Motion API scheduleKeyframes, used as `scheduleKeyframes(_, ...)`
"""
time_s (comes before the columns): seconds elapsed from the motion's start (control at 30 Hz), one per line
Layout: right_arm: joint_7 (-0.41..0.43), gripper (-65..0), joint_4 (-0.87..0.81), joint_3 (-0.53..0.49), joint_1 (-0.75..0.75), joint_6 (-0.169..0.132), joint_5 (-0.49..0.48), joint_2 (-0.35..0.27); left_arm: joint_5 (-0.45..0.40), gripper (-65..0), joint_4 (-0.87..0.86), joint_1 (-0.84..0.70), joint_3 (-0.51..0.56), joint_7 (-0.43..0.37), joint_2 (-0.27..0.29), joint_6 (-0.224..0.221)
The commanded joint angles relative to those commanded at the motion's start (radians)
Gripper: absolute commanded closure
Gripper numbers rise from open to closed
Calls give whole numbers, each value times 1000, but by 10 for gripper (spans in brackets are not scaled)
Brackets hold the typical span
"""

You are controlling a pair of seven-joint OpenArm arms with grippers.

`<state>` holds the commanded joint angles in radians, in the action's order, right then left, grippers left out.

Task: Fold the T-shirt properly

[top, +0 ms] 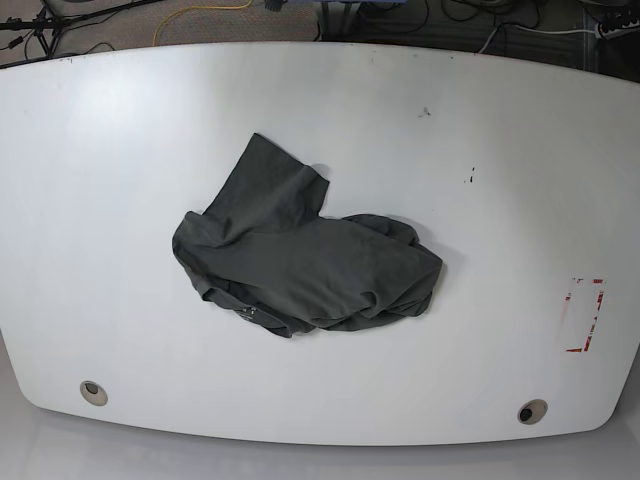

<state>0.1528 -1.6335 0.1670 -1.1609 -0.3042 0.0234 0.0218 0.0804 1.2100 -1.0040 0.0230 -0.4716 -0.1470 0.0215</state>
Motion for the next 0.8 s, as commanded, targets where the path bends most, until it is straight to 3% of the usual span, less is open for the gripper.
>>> scheduleKeyframes(0.8,19,-64,-69,2,-74,9,-19,-17,-1,-244,123,-129,-125,-14,9,0)
